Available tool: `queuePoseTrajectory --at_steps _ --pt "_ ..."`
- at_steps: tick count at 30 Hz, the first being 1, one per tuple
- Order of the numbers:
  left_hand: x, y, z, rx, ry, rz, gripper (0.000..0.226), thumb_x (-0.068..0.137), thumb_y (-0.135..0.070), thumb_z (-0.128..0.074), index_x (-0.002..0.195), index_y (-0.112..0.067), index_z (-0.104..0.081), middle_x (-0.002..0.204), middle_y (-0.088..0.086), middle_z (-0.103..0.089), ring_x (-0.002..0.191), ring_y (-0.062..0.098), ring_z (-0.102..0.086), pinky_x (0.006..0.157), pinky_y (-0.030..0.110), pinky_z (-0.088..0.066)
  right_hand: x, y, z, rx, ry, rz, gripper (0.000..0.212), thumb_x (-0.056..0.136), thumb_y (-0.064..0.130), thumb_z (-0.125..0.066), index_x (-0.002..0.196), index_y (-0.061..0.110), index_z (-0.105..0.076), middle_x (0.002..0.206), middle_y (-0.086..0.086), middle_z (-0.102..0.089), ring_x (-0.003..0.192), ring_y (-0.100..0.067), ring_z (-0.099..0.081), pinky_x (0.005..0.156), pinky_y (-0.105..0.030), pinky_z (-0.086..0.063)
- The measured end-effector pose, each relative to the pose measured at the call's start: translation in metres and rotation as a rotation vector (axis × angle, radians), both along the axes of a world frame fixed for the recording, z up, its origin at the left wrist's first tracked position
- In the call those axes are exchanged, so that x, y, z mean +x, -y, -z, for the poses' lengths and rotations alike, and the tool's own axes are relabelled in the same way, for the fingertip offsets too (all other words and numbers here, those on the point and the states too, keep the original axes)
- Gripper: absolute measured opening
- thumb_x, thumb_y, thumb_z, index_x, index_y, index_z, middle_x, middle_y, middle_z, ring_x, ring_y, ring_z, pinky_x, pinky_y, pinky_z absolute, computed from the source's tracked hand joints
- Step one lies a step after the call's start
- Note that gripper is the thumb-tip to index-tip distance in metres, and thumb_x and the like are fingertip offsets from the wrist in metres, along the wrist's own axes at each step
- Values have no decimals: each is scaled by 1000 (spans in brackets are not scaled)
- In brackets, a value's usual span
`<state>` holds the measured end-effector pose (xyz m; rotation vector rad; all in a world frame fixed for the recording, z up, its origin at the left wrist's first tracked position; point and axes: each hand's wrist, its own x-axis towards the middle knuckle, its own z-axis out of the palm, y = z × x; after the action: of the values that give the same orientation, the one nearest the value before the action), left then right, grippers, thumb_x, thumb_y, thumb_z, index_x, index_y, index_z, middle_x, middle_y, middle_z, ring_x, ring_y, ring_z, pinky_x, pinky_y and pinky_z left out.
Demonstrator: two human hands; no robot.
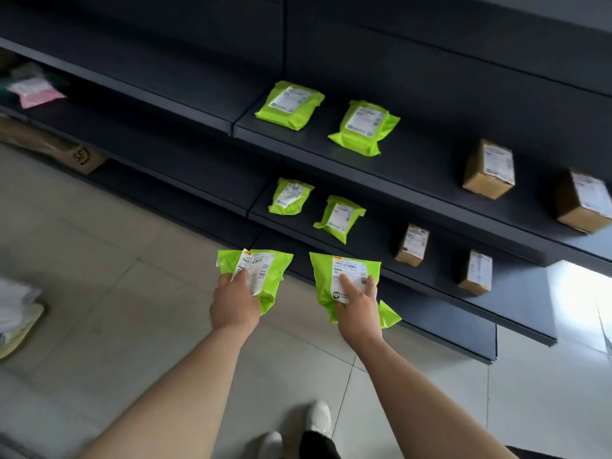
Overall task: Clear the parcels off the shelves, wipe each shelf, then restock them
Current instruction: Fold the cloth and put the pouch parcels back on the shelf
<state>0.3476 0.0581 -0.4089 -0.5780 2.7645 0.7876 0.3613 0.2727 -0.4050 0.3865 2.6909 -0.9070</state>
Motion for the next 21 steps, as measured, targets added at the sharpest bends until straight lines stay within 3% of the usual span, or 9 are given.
queuePoseTrajectory --at_steps 13,21 --pt "-96 42 85 22 99 -86 53 85 -11 -53 137 -21 -45 128 11 -41 109 35 -52 92 43 -47 -97 39 92 1 128 -76 63 91 5 -46 147 31 -37 159 -10 7 144 -32 -23 111 -36 -35" --pt "-164 59 181 50 116 -67 54 85 -16 -59 136 -22 -46 129 9 -42 107 33 -54 90 42 -48 -158 61 202 26 170 -49 60 95 12 -50 149 32 -33 160 -10 7 146 -31 -16 114 -36 -30"
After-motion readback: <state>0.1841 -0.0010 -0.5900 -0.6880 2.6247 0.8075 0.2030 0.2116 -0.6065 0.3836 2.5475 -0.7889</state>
